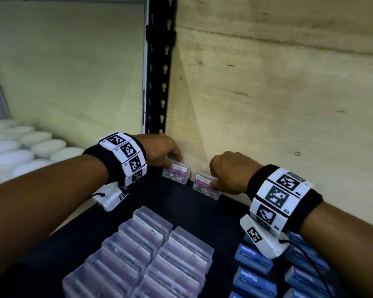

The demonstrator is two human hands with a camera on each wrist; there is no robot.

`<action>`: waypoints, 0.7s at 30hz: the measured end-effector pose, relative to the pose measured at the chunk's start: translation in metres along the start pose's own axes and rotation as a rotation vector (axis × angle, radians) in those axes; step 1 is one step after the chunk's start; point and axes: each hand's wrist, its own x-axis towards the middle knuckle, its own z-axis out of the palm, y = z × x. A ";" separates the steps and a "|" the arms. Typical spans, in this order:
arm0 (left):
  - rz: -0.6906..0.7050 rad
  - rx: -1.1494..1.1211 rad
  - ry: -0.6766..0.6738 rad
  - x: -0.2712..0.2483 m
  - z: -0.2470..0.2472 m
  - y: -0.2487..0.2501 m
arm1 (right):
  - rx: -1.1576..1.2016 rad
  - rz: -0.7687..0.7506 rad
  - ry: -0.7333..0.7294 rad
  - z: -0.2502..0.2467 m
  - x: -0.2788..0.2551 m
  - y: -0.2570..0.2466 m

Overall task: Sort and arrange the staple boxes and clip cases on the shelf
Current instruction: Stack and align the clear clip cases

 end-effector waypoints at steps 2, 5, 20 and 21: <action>-0.003 -0.023 0.017 -0.001 0.002 0.001 | -0.020 -0.016 0.002 0.001 0.000 -0.002; -0.021 -0.071 0.040 -0.002 0.005 0.001 | -0.029 -0.047 -0.005 0.002 -0.002 -0.003; -0.069 0.020 -0.007 -0.030 -0.001 0.018 | 0.088 -0.036 -0.019 0.001 -0.019 -0.008; -0.073 0.034 -0.031 -0.033 -0.001 0.022 | 0.085 -0.038 -0.027 0.000 -0.021 -0.009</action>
